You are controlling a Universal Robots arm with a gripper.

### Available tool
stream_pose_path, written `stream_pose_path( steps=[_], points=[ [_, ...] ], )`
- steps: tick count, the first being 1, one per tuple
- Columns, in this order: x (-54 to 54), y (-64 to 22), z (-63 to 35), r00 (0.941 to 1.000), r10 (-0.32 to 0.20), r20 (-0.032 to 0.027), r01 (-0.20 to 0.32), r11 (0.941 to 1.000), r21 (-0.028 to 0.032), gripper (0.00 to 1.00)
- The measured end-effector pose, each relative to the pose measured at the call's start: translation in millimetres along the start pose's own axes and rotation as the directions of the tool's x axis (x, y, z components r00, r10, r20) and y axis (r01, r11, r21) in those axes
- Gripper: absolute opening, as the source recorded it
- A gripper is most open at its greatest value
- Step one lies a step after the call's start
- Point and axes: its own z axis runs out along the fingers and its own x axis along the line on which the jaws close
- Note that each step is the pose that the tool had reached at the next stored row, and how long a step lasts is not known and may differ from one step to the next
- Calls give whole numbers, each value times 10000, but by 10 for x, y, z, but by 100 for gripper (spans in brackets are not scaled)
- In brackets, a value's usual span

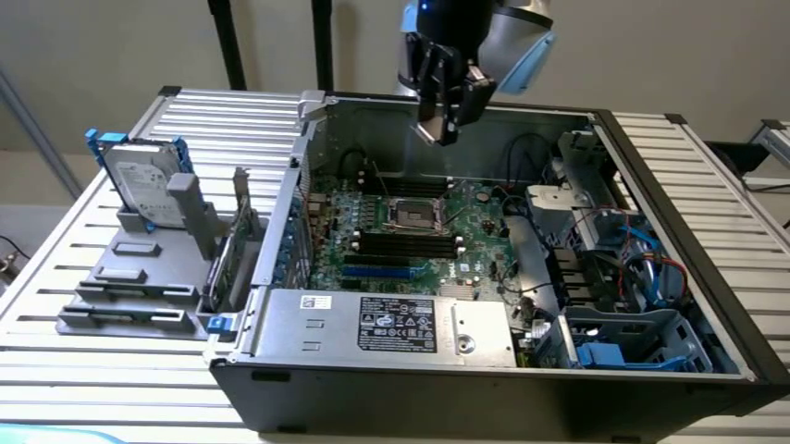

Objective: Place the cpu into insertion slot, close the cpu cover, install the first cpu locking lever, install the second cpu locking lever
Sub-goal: 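Place the cpu into insertion slot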

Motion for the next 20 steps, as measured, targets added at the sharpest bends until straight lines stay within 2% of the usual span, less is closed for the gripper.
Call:
stream_pose_path(
  steps=[4, 9, 12, 15, 20],
  points=[
    [0, -1, 24, 9974, 723, 19, -723, 9974, -8, 55],
    [-1, -2, 56, 9868, 1616, 42, -1616, 9869, -19, 55],
    [-1, -2, 76, 9763, 2162, 55, -2162, 9763, -29, 55],
    [-1, -3, 96, 9632, 2686, 67, -2685, 9633, -38, 55],
    [-2, -3, 130, 9349, 3549, 87, -3549, 9349, -54, 55]
  ],
)
